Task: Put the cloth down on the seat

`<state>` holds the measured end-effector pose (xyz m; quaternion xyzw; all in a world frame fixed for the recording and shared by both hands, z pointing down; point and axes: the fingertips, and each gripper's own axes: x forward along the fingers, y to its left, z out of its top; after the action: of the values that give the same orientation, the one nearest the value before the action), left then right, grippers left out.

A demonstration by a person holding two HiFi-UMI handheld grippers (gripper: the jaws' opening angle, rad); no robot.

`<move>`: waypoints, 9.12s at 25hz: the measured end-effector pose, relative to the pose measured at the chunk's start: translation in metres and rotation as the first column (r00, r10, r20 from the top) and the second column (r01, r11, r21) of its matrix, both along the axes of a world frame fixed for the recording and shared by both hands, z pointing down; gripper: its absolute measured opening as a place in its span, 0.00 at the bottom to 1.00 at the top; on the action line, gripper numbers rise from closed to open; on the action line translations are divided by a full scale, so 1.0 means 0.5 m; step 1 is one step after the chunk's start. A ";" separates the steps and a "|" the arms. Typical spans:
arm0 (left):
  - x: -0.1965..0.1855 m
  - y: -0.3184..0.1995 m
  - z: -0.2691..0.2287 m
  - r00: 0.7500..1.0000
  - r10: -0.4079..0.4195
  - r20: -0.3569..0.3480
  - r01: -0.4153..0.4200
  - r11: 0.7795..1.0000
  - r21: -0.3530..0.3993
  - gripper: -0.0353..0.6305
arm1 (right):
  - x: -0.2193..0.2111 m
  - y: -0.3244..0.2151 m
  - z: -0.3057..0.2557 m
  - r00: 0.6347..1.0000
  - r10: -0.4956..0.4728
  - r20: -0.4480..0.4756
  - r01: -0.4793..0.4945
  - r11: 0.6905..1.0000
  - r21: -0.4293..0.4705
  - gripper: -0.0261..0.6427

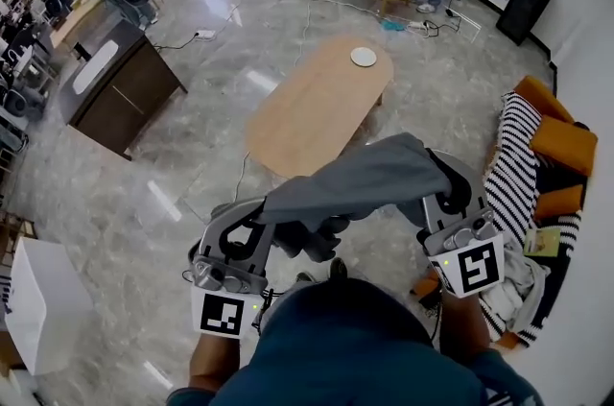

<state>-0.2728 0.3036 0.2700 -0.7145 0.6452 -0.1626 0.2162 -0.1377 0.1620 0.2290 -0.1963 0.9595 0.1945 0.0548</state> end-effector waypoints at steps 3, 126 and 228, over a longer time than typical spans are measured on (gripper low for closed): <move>0.001 -0.001 0.003 1.000 0.027 -0.004 -0.027 1.000 -0.009 0.09 | 0.008 0.007 0.007 0.999 0.030 -0.011 -0.030 0.999 -0.024 0.10; 0.795 -0.832 0.129 0.466 0.884 -0.035 -0.878 0.457 -0.141 0.09 | 0.883 -0.401 0.104 0.458 0.887 -0.062 -0.885 0.448 -0.129 0.10; 1.323 -1.404 0.183 0.087 0.993 -0.083 -0.983 0.072 -0.169 0.09 | 1.330 -0.846 0.164 0.079 0.990 -0.113 -0.978 0.055 -0.201 0.10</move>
<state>0.3886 -0.3983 0.3614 -0.9736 -0.0308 -0.0508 0.2204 0.5271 -0.2610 0.3108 -0.8046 0.5837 0.0645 -0.0878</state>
